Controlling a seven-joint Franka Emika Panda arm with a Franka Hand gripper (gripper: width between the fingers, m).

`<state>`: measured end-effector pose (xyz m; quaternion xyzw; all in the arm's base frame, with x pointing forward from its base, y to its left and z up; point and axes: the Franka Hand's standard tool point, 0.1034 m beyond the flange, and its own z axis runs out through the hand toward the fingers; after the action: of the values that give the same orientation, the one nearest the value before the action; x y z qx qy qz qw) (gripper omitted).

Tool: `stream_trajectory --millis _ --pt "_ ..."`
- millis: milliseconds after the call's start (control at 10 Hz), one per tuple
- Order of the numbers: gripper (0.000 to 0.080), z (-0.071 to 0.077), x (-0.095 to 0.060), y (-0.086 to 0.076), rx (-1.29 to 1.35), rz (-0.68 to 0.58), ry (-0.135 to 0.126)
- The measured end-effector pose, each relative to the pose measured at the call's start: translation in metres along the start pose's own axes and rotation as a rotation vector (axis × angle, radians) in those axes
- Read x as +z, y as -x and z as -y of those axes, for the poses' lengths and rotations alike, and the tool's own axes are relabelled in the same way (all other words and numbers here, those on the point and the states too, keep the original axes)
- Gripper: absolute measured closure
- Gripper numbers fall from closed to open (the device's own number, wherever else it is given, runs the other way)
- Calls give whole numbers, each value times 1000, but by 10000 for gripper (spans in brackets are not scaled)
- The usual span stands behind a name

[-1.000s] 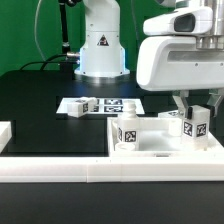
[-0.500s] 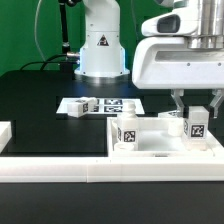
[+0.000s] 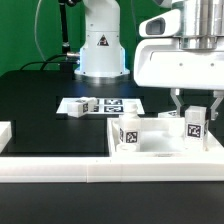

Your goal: Assemble one leg

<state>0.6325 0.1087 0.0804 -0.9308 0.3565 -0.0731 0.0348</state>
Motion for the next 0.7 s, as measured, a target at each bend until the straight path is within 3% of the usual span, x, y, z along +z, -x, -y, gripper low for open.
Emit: stream_trajectory --millis 400,500,600,700 --pt "511 -1 0 -1 41 4 -3" --pt "331 0 0 0 35 6 -2" --pt "207 1 0 6 -27 21 11" --pt "207 3 0 8 -116 25 12"
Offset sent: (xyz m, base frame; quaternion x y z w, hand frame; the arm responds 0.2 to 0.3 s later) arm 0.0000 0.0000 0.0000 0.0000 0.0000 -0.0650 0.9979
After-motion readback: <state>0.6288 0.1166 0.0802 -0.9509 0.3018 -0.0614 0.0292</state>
